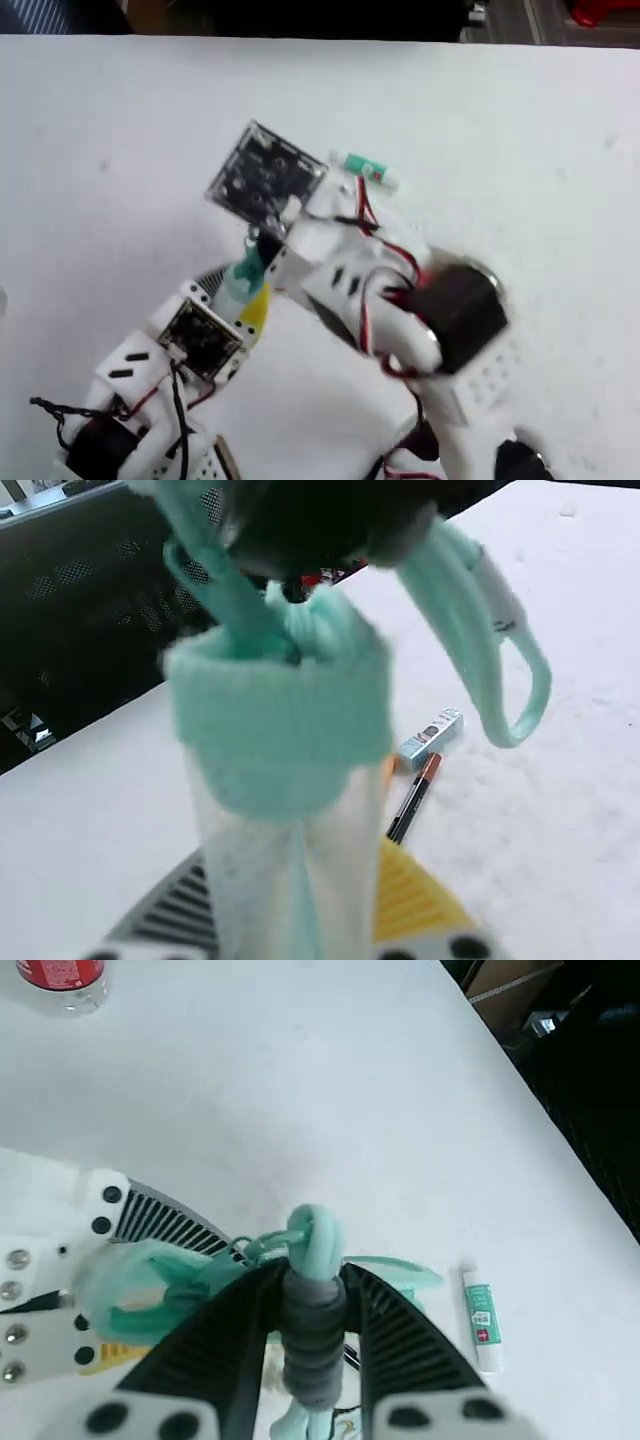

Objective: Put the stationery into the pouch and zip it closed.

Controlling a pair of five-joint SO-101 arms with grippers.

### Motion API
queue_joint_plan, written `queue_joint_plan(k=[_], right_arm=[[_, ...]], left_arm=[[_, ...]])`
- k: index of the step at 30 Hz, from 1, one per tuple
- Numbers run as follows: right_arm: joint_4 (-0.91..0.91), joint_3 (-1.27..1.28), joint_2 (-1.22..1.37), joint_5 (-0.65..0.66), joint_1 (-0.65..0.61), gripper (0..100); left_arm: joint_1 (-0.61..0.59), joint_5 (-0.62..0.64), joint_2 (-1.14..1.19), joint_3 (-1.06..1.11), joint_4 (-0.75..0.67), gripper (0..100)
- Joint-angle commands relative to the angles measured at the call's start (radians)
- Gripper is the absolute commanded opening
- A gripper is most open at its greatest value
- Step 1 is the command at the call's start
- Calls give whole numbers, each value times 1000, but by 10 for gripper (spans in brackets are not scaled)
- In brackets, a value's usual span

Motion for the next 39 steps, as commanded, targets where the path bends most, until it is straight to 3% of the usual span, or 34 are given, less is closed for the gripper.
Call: queue_joint_plan(k=[1, 6, 17, 39], right_arm=[[-27, -58, 28, 18, 39, 16], [-28, -64, 62, 21, 61, 16], [-28, -63, 119, 20, 245, 16], [-133, -60, 143, 12, 375, 16]], left_arm=[[8, 5, -4, -21, -95, 23], [15, 6, -4, 35, -138, 22], [7, 6, -4, 34, -137, 22], [7, 6, -4, 25, -144, 22]])
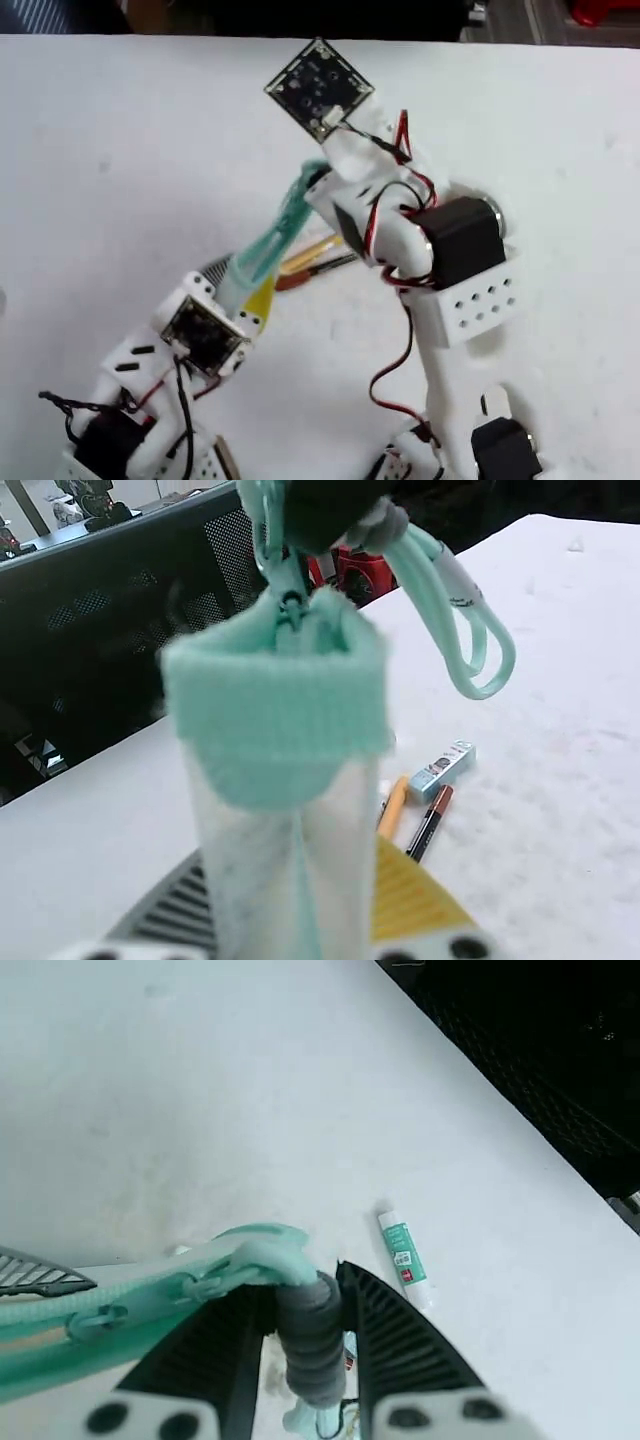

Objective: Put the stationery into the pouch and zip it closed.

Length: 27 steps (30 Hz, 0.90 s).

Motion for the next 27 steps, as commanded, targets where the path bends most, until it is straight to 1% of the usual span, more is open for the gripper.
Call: queue_joint_plan(k=[1, 10, 19, 27], right_arm=[[-48, -32, 28, -3, 64, 16], [-74, -35, 108, -5, 82, 16], [-97, -35, 119, -5, 148, 16], [-94, -34, 119, -3, 145, 16]], left_arm=[[8, 6, -13, -25, -26, 22], [8, 6, -13, -25, -26, 22], [8, 6, -13, -25, -26, 22], [8, 6, -13, -25, -26, 22]])
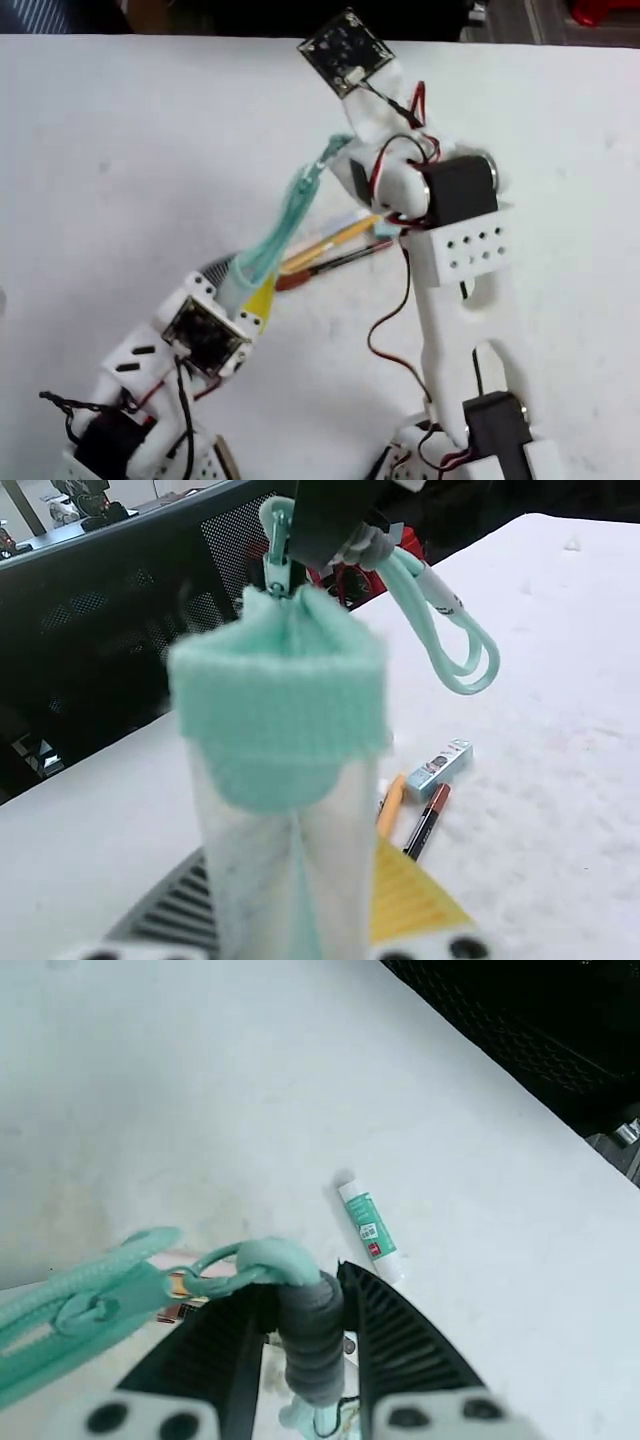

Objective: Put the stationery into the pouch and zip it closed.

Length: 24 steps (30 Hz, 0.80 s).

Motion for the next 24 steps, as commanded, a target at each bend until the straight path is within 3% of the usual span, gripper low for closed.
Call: queue_joint_plan(k=[1, 24], right_arm=[[-31, -34, -4, -3, 33, 16], [-31, -32, -2, -3, 38, 16]], left_arm=[[8, 6, -13, -25, -26, 22], [8, 6, -13, -23, -26, 22]])
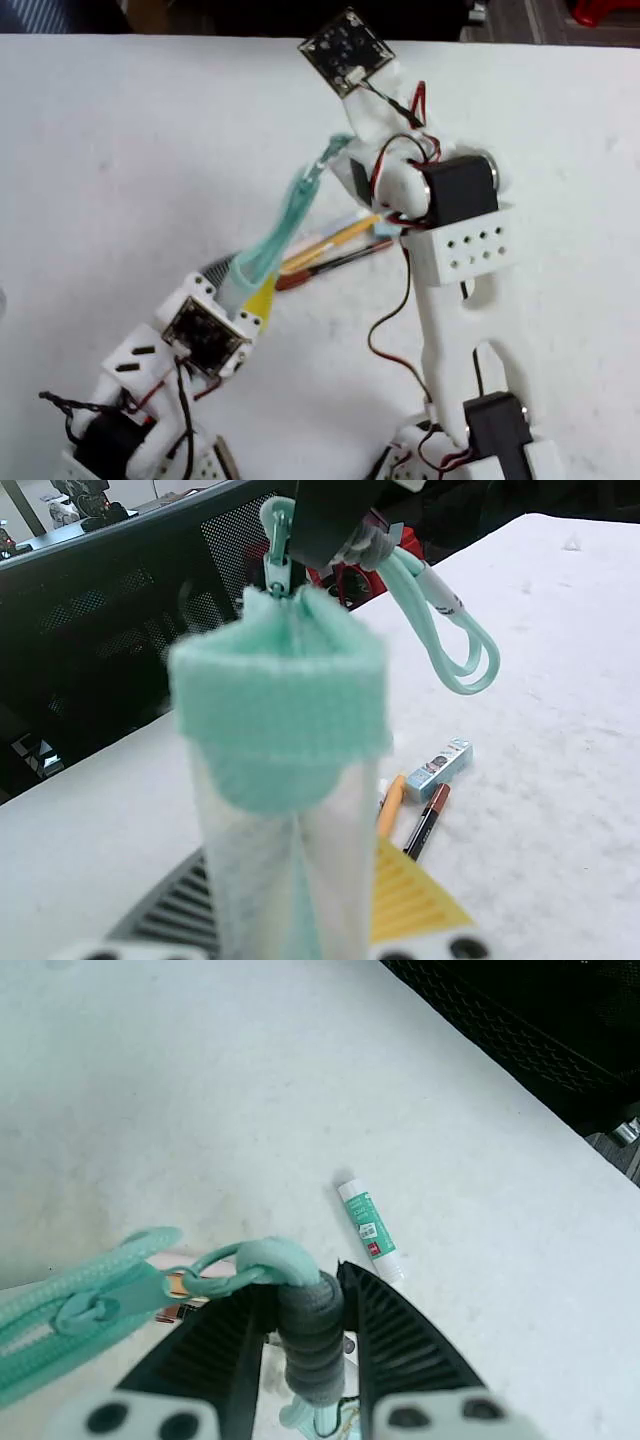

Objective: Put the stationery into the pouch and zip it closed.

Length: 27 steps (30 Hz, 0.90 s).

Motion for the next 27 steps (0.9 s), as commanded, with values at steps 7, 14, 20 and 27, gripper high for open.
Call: queue_joint_plan(k=[7, 14, 20, 27], right_arm=[[128, -51, -77, -5, -47, 174], [226, -21, -211, -5, -162, 295], [222, 94, -262, 5, -133, 301], [176, 130, -136, 5, 36, 190]], left_arm=[[-2, 6, -13, -23, -29, 22], [-209, 129, -13, -18, -118, 22], [-294, 166, -13, -18, -118, 22], [-249, 167, -13, 40, -235, 23]])
